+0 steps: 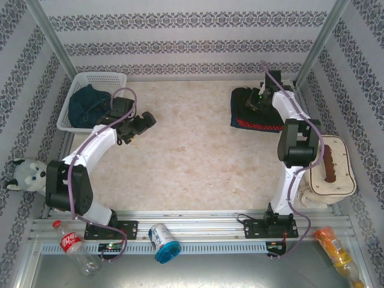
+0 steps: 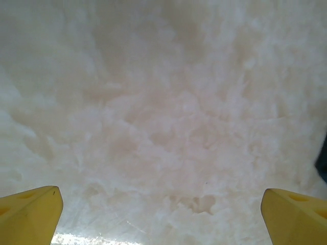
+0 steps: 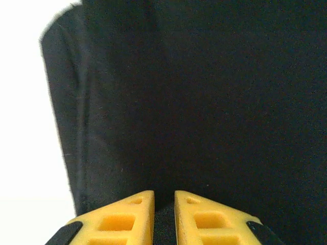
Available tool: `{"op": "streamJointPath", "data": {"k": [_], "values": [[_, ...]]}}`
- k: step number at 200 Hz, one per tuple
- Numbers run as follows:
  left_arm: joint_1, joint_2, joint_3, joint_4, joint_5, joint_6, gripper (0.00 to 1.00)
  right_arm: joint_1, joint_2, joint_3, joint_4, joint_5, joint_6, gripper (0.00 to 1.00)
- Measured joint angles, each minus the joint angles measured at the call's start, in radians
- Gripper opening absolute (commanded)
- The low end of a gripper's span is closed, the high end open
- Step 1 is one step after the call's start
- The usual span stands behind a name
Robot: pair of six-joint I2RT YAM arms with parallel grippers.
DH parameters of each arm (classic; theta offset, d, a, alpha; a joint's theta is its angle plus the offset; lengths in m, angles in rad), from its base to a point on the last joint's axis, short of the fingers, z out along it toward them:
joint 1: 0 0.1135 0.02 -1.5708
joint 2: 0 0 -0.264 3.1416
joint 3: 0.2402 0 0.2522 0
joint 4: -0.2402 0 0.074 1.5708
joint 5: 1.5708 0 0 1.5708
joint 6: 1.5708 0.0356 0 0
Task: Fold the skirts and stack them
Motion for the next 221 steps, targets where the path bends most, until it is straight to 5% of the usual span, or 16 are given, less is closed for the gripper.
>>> {"op": "streamJointPath", "data": {"k": [46, 73, 82, 87, 90, 164, 221], "values": [[0.093, -0.062, 0.003, -0.039, -0.021, 0.035, 1.0, 0.018, 0.053, -0.014, 0.004, 0.012, -0.004, 0.34], [0.146, -0.042, 0.054, -0.107, -0.084, 0.083, 1.0, 0.025, -0.037, -0.058, 0.017, 0.017, 0.003, 0.57], [0.163, -0.019, 0.092, -0.126, -0.113, 0.103, 1.0, 0.029, -0.091, -0.096, 0.032, 0.021, 0.008, 0.72], [0.174, -0.004, 0.117, -0.131, -0.129, 0.113, 1.0, 0.032, -0.128, -0.122, 0.044, 0.023, 0.019, 0.93], [0.179, 0.005, 0.131, -0.135, -0.136, 0.119, 1.0, 0.034, -0.155, -0.144, 0.057, 0.023, 0.013, 0.97], [0.386, 0.406, 0.53, -0.198, -0.217, 0.176, 1.0, 0.095, -0.687, -0.529, 0.227, 0.192, 0.046, 0.98], [0.444, 0.642, 0.673, -0.133, -0.144, -0.022, 1.0, 0.042, -0.851, -0.718, 0.272, 0.218, 0.041, 0.98]]}}
